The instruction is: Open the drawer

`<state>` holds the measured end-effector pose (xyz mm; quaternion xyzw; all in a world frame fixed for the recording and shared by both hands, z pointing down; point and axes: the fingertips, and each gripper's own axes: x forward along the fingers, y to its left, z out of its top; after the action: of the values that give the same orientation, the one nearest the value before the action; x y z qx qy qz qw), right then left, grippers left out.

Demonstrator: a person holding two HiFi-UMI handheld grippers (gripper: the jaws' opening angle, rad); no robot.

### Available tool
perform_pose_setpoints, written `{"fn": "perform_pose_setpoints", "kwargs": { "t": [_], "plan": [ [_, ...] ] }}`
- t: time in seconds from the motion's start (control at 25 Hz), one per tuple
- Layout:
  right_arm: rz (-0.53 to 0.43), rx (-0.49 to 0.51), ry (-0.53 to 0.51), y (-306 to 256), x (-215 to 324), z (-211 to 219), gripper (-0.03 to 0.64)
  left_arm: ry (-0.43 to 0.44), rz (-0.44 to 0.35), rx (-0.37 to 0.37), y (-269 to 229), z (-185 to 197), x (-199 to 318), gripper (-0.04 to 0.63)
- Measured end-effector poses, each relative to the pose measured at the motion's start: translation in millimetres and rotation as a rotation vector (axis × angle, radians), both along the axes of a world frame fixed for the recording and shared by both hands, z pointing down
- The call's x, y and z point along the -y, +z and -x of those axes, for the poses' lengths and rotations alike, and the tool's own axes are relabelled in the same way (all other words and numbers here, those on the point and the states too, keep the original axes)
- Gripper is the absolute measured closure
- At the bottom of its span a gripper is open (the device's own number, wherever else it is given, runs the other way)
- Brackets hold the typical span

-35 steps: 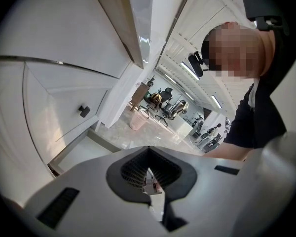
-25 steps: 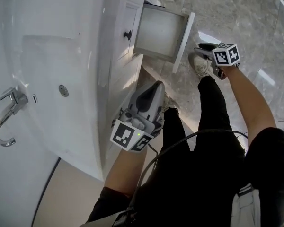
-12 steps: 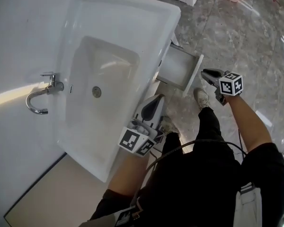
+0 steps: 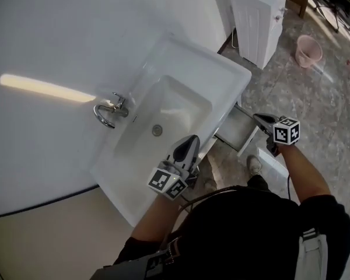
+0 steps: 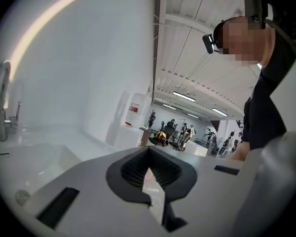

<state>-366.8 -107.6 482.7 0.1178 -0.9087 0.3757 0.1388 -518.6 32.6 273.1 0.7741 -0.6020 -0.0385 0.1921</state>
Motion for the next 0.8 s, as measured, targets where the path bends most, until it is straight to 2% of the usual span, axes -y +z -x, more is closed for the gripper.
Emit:
{"fn": "perform_pose_setpoints", "kwargs": {
  "t": [0.2,0.4,0.6,0.8],
  "plan": [
    [-0.054,0.027,-0.061,-79,3,17,0.615,-0.107,-0.061,0.04,-58,35,-31,0.594],
    [-0.141,0.033,-0.189,-143,-6,54,0.615,-0.261,-0.122,0.064,-101,78,-79,0.594],
    [-0.204,0.053,-0.345,-184,-29,109,0.615,-0.468,-0.157,0.081,-121,119,-147,0.594],
    [-0.266,0.07,-0.509,-211,-78,170,0.615,-0.659,-0.195,0.099,-128,155,-234,0.594]
  ]
}}
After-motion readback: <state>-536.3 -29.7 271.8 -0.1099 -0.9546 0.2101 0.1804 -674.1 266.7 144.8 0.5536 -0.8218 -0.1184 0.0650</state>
